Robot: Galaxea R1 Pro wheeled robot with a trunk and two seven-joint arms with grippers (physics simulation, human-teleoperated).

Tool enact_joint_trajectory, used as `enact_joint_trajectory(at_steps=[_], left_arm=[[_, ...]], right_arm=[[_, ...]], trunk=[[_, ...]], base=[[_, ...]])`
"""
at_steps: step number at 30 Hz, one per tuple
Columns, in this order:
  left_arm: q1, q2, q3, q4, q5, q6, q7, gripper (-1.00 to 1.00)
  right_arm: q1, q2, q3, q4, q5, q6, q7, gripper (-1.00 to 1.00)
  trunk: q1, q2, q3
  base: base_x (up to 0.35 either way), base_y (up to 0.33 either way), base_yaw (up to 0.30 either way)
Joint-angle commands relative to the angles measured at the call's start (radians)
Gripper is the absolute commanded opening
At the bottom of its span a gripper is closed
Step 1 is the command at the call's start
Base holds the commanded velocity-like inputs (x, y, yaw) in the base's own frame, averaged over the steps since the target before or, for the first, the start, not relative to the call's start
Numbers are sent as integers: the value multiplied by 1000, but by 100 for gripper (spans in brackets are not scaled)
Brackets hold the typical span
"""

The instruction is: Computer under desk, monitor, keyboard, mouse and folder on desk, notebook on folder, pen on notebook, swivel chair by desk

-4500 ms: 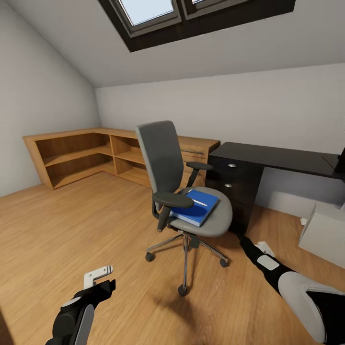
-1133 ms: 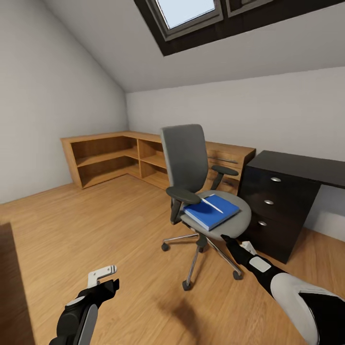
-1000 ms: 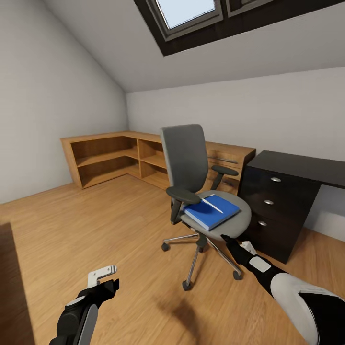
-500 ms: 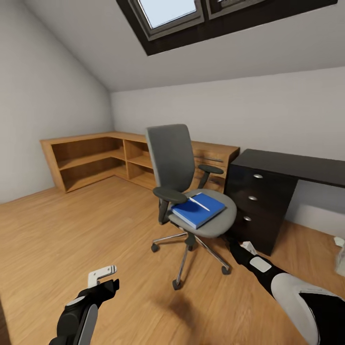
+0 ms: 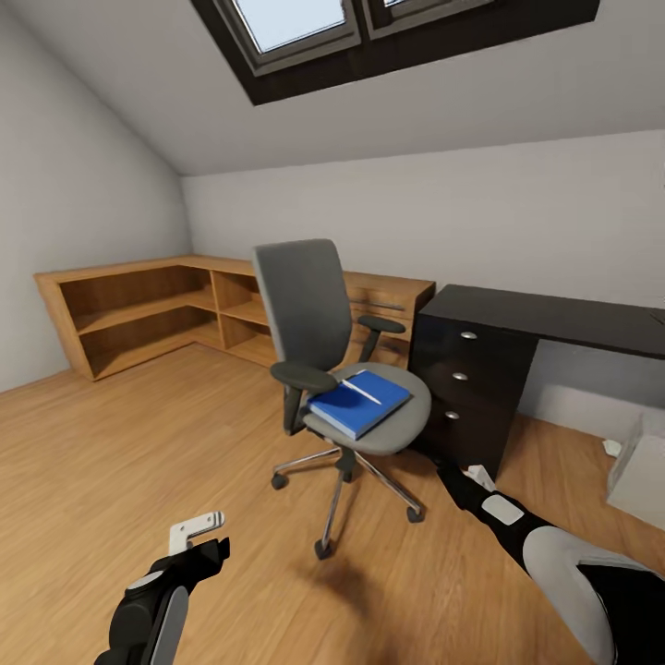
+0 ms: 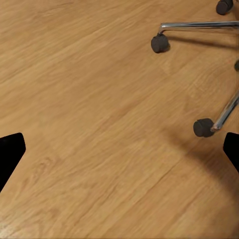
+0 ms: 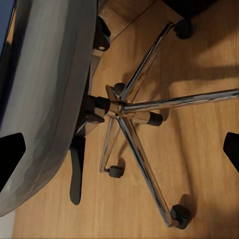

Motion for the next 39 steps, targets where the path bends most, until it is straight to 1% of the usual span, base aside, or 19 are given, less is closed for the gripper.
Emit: enact_joint_trajectory(at_steps=[1,4,12,21,32,39], left_arm=[[-1,-1,1,-1,11,3,7,100],[-1,0,1,-1,11,3,6,100],[-1,-1,1,-1,11,3,6,100],[-1,0,1,-1,11,3,6,100],[-1,-1,1,-1,11,3,7,100],[-1,-2,1,-1,11,3,7,100]], right_arm=[[-1,0,-3,0,-4,6,3,100],[-1,-1,-3,0,-4,6,3,100],[-1,-2,-3,0,-4,6,3,100],[-1,-2,-3,0,-4,6,3,100],[-1,-1,-3,0,-4,5,2,100],[-1,0,-3,0,-4,3,1,100]], trunk=[[0,0,-1],[0,0,-1],[0,0,-1],[0,0,-1],[0,0,-1],[0,0,-1]], base=[[59,0,-25],[174,0,-13],[298,-2,-2],[299,-66,0],[37,-16,18],[2,-1,192]])
